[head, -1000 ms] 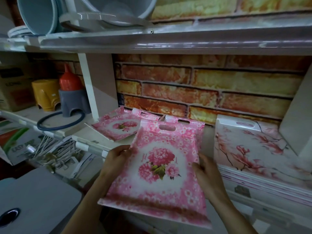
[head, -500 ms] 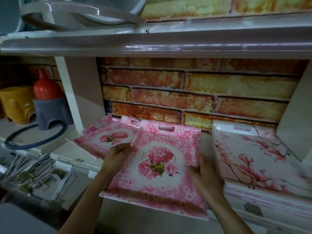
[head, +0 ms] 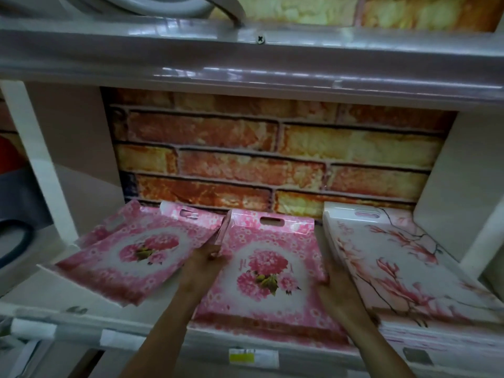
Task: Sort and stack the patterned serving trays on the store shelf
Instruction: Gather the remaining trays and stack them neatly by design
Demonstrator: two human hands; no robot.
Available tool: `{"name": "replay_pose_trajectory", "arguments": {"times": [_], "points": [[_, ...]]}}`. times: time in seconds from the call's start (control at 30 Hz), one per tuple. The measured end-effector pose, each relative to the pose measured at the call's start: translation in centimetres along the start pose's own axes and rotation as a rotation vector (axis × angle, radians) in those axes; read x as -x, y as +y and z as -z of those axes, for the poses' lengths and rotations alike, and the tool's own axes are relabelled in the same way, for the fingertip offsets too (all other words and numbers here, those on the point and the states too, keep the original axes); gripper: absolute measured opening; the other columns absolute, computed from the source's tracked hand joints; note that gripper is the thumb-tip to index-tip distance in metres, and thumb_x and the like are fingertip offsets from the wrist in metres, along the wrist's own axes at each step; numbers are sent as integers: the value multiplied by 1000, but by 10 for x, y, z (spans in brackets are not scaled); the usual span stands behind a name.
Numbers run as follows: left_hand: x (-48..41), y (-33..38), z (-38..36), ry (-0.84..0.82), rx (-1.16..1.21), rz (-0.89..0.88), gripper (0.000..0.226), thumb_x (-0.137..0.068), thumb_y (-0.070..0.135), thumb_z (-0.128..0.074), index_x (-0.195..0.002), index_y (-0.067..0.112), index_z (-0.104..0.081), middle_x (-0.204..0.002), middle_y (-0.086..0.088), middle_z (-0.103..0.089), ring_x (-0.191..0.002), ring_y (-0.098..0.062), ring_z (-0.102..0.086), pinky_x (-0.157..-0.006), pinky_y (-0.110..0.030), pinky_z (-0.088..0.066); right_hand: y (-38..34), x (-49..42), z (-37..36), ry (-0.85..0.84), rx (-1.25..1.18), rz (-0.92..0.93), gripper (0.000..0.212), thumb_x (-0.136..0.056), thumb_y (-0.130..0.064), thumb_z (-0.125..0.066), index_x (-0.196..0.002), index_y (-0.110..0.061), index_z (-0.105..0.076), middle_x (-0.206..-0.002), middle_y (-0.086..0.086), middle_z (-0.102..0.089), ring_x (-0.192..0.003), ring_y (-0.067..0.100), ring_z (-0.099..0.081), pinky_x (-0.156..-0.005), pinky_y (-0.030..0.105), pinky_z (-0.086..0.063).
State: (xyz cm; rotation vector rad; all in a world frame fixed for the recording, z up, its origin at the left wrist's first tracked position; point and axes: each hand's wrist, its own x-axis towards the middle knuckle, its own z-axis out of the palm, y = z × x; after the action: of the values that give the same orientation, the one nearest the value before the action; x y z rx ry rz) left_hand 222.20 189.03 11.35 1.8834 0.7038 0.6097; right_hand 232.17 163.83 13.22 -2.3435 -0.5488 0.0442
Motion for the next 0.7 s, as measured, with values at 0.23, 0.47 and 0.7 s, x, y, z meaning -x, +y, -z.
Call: {"name": "replay_pose_trajectory", "arguments": {"times": [0.23,0.47,0.7], "points": [[-11,-5,-12,52,-203,-53,20,-85,22,-67,-105,18,-71,-91,-10,-73,-80,-29,-69,-72,-40,-57,-4,-16,0,-21,-14,36,27,-94,-7,-45,-114,-16,-60,-107,2,-65,-91,15,-58,-86,28,-48],[-18,3,-20,55,-594,-162,32,-91,26,-50,-119,20,-64,-107,-8,-71,-94,-28,-68,-79,-38,-57,-1,-26,-2,-22,-89,66,25,-95,-6,-46,-88,-30,-52,-83,-12,-55,-69,3,-50,-64,15,-38],[-28,5,-24,34,-781,-176,33,-91,31,-52,-121,22,-62,-108,-5,-71,-99,-25,-68,-82,-35,-55,6,-42,-7,0,-98,-23,26,-87,3,-47,-88,-20,-58,-83,-4,-58,-72,10,-53,-64,21,-39]]}}
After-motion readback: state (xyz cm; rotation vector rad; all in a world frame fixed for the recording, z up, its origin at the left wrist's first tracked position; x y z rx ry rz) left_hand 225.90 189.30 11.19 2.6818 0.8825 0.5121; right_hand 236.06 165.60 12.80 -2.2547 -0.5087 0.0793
